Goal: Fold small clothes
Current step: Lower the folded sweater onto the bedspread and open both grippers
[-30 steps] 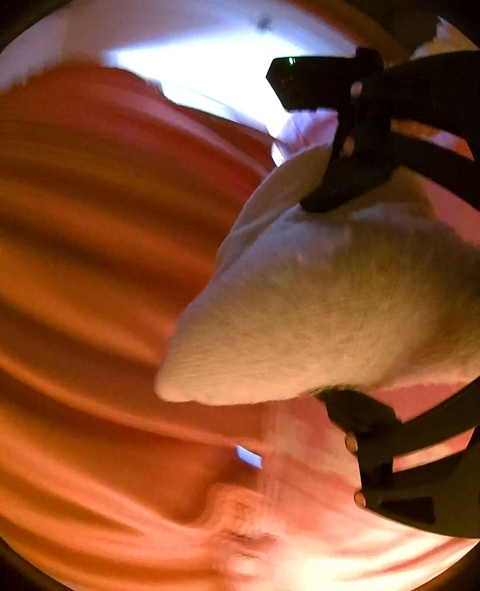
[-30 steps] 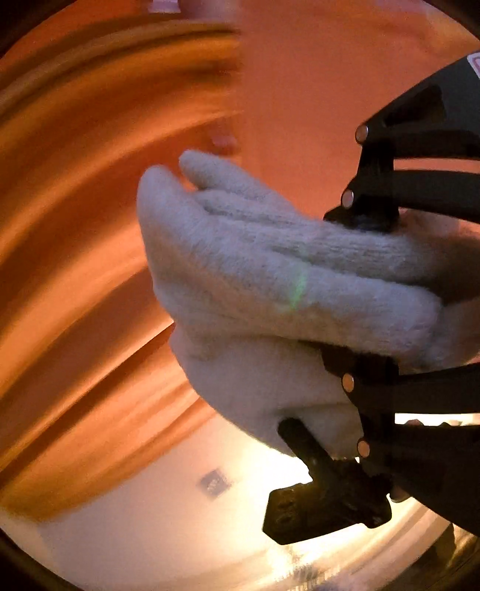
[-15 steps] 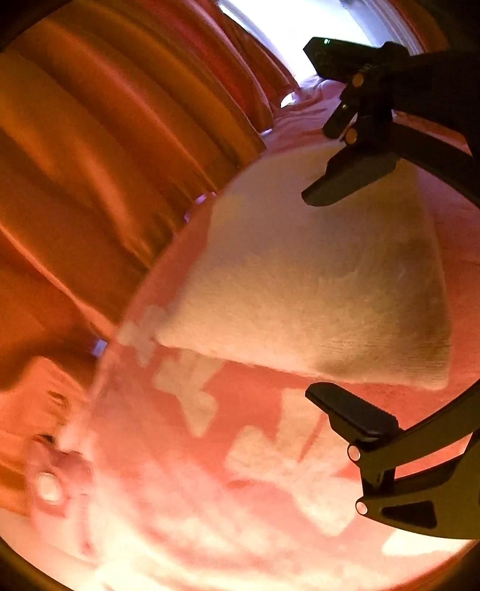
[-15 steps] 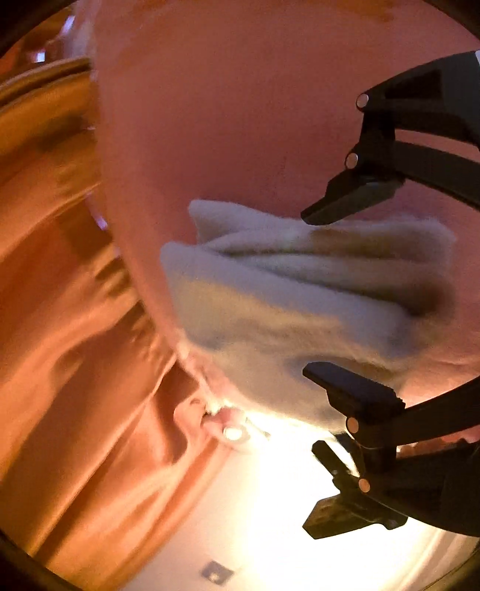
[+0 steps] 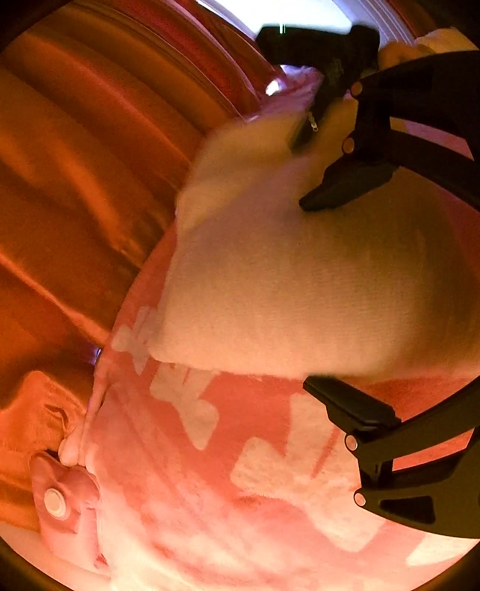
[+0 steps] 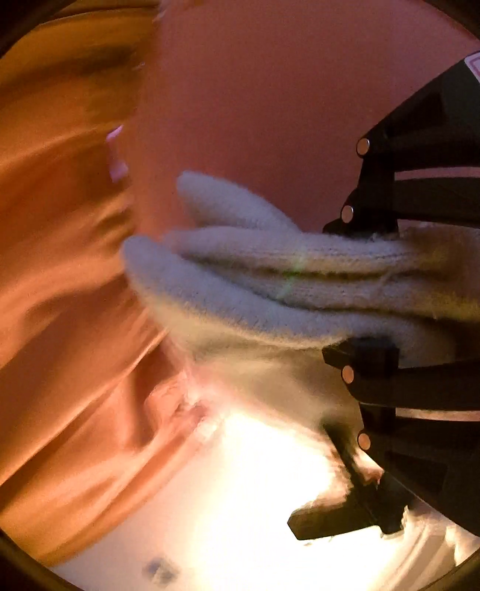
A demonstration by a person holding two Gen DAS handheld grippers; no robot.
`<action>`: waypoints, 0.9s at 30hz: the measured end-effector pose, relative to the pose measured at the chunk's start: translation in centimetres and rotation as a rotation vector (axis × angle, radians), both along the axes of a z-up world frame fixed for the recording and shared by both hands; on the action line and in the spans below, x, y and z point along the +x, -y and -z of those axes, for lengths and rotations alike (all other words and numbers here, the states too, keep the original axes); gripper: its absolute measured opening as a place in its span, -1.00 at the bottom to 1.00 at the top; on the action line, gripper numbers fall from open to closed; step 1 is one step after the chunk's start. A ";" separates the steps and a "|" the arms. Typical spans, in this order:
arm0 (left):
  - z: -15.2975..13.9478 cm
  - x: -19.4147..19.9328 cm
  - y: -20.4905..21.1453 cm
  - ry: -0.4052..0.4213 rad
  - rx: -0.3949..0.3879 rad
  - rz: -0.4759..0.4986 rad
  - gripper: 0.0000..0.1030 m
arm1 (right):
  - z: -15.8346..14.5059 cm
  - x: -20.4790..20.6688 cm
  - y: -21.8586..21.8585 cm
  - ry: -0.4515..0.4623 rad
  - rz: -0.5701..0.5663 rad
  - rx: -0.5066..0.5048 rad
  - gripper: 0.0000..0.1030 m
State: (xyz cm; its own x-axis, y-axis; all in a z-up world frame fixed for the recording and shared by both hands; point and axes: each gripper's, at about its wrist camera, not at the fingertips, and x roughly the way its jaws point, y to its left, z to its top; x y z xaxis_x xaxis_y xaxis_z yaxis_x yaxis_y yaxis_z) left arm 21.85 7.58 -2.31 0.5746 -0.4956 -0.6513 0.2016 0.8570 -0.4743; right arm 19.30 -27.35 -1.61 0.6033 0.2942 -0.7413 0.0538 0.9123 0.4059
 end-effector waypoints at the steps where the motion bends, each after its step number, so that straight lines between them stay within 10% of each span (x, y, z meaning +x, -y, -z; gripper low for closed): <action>1: 0.2 -0.1 0.5 0.001 0.014 0.013 0.70 | 0.1 -0.6 0.9 0.022 0.027 0.082 -0.21; 6: -0.2 -0.9 0.8 0.007 0.038 0.004 0.77 | -2.7 -2.9 0.9 0.059 0.064 0.053 -0.09; 10: 1.6 1.2 -0.2 -0.121 -0.150 0.007 0.75 | 0.3 -1.3 2.1 -0.028 0.052 0.208 -0.01; 12: 1.6 1.8 -0.4 -0.129 -0.202 0.019 0.45 | 0.3 -0.7 2.1 -0.005 0.040 0.250 -0.28; 20: -5.1 3.6 -1.1 0.111 -0.248 0.065 0.15 | -8.1 0.1 -0.5 0.300 -0.045 0.174 -0.36; 27: 0.2 5.7 0.1 -0.014 -0.041 0.028 0.27 | -0.2 1.6 1.0 0.094 0.041 0.058 -0.23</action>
